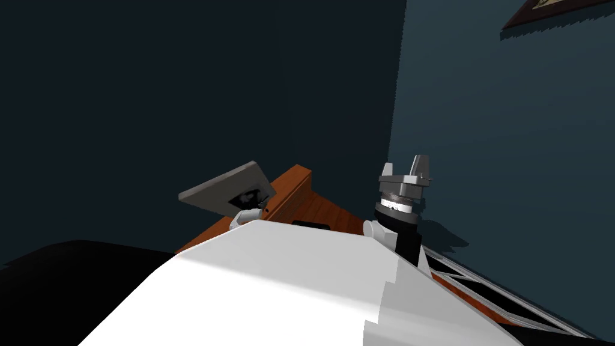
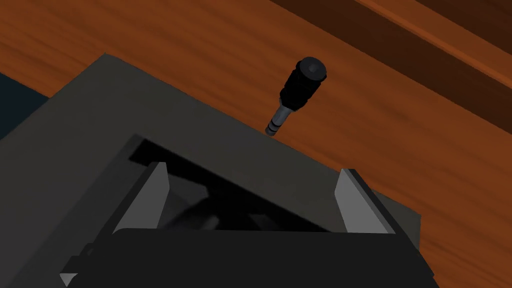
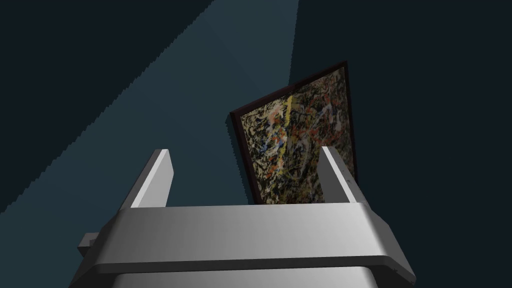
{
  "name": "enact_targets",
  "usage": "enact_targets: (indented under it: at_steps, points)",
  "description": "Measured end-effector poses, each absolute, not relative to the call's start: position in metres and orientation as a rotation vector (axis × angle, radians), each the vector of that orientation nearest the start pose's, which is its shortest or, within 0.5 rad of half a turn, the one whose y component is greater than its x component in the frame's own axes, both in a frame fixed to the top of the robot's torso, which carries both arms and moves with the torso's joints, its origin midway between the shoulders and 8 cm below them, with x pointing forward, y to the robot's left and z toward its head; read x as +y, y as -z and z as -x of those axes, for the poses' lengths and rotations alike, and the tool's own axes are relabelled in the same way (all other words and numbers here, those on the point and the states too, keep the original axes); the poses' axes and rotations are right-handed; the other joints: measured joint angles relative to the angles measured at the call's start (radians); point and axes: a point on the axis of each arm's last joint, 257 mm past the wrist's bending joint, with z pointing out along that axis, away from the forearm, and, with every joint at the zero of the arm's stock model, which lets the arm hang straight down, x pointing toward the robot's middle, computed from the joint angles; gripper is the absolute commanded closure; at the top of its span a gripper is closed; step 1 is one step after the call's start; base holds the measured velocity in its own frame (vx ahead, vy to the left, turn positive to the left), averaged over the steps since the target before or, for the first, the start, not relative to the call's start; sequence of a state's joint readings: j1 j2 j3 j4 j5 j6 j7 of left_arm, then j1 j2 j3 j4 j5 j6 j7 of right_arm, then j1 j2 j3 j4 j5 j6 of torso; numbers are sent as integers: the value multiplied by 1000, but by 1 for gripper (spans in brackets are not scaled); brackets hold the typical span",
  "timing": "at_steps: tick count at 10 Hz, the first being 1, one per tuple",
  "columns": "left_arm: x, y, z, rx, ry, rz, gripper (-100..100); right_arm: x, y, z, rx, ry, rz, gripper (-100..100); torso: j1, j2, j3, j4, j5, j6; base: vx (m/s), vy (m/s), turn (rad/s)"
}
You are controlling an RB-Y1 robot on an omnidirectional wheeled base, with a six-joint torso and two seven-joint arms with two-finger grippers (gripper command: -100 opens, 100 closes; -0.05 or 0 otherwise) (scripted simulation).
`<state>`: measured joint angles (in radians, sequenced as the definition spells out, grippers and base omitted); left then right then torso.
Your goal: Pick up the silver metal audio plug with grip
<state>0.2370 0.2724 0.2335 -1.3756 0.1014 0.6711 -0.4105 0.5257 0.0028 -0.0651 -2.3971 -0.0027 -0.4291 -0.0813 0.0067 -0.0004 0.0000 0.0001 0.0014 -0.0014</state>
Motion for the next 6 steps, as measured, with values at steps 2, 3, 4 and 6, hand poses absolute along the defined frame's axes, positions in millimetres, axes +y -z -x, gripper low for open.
enact_targets:
  at_steps: [2,3,4,6]
  points:
    - [475,528,-276,2040,8,1674,-100,-299,-56,-325,569,-1311,-661,0,2,0,0,0,0,0,-21,115,-293]
    - [473,535,-266,2081,-7,1693,-100,-299,-56,-325,569,-1311,-661,0,3,0,0,0,1,0,-17,126,-246]
    - [467,548,-256,2123,-23,1710,-100,-299,-56,-325,569,-1311,-661,0,4,0,0,0,1,0,-13,120,-199]
    - [460,557,-243,2186,-43,1730,-100,-299,-56,-325,569,-1311,-661,0,3,0,0,0,1,-1,-25,109,-187]
